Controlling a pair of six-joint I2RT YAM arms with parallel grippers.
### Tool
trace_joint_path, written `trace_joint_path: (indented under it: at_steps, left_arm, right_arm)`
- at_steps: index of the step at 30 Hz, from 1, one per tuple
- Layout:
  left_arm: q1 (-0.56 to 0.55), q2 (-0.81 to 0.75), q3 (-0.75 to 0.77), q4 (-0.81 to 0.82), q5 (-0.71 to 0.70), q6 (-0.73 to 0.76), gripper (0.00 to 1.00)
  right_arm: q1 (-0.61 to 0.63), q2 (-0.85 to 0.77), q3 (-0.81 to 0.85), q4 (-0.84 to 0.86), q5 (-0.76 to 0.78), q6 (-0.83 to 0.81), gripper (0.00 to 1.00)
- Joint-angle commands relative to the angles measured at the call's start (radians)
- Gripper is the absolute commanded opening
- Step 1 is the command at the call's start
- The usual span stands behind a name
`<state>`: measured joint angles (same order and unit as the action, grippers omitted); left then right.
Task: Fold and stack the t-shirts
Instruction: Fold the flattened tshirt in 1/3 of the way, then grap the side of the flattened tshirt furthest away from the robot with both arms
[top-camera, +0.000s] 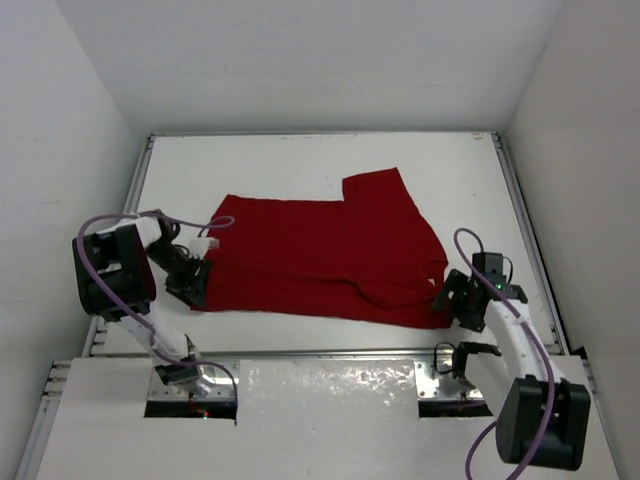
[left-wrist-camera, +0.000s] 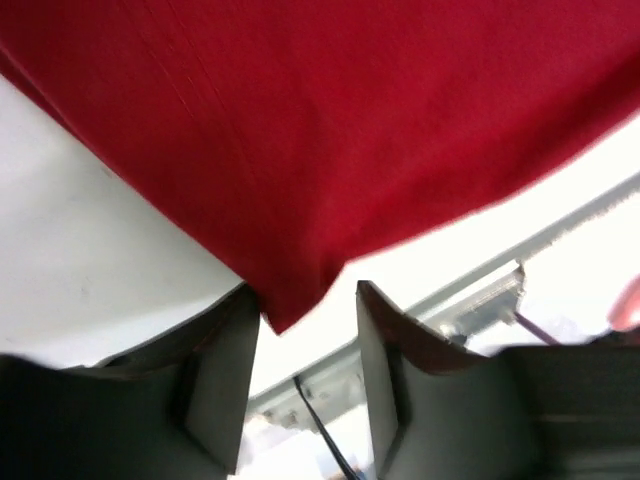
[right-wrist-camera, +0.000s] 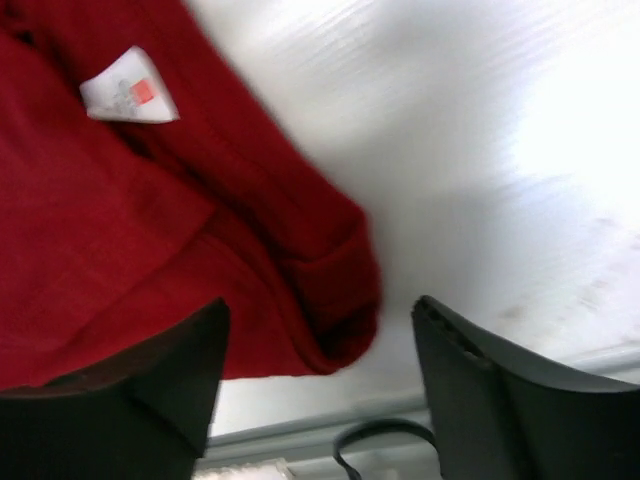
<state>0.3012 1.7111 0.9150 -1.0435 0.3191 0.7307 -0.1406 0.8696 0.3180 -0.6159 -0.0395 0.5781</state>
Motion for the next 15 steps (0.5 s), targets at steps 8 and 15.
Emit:
trace_joint_path:
  at_steps: [8, 15]
  left_arm:
    - [0.150, 0.139, 0.617, -0.210, 0.128, -0.031, 0.65]
    - [0.049, 0.392, 0.852, -0.035, 0.256, -0.261, 0.46]
  right_arm:
    - [0.018, 0.261, 0.588, 0.030, 0.014, -0.185, 0.75]
    - [0.164, 0.842, 1.166, 0.001, -0.019, -0.259, 0.62]
